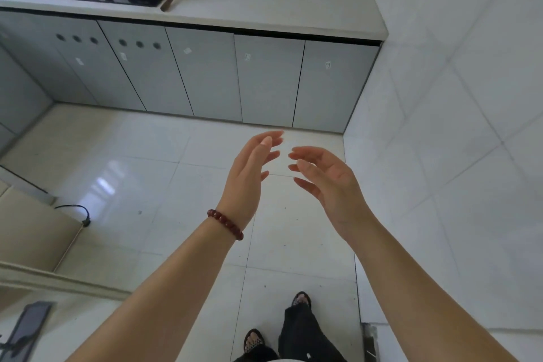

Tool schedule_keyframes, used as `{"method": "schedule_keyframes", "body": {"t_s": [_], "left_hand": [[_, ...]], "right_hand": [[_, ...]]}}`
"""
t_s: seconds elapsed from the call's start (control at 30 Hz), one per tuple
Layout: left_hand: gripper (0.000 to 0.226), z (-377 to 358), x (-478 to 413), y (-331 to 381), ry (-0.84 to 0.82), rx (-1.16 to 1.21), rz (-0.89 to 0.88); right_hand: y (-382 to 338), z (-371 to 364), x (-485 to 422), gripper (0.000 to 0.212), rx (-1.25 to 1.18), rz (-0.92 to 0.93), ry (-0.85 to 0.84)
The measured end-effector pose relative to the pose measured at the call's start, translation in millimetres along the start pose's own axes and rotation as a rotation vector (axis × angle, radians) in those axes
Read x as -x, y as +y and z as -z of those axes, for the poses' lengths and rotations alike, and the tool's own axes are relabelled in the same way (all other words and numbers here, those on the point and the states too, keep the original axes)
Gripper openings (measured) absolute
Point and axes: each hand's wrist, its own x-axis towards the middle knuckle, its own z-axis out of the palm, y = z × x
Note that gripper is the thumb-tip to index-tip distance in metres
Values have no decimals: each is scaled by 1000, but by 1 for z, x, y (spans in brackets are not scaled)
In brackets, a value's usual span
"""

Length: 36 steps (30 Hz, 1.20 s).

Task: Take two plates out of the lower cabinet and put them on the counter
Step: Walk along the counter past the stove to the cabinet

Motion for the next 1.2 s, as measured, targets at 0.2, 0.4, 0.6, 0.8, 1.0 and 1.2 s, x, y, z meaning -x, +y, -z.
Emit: {"method": "schedule_keyframes", "body": {"t_s": [0.2, 0.4, 0.6, 0.8, 1.0, 1.2], "left_hand": [[37, 3, -44, -2, 60, 7, 26], [45, -9, -91, -5, 119, 42, 56], [31, -12, -123, -25, 205, 71, 107], [32, 2, -155, -39, 243, 83, 165], [36, 31, -206, -44, 240, 99, 190], [37, 78, -266, -36, 255, 115, 167]], "right_hand": [[2, 1, -52, 15, 1, -20, -56], [5, 17, -107, 16, -24, -44, -111], [23, 27, -147, 18, -48, -76, -150], [38, 17, -185, 18, -82, -136, -197], [44, -5, -241, 16, -71, -159, -212], [39, -44, -305, 20, -26, -169, -251]]}}
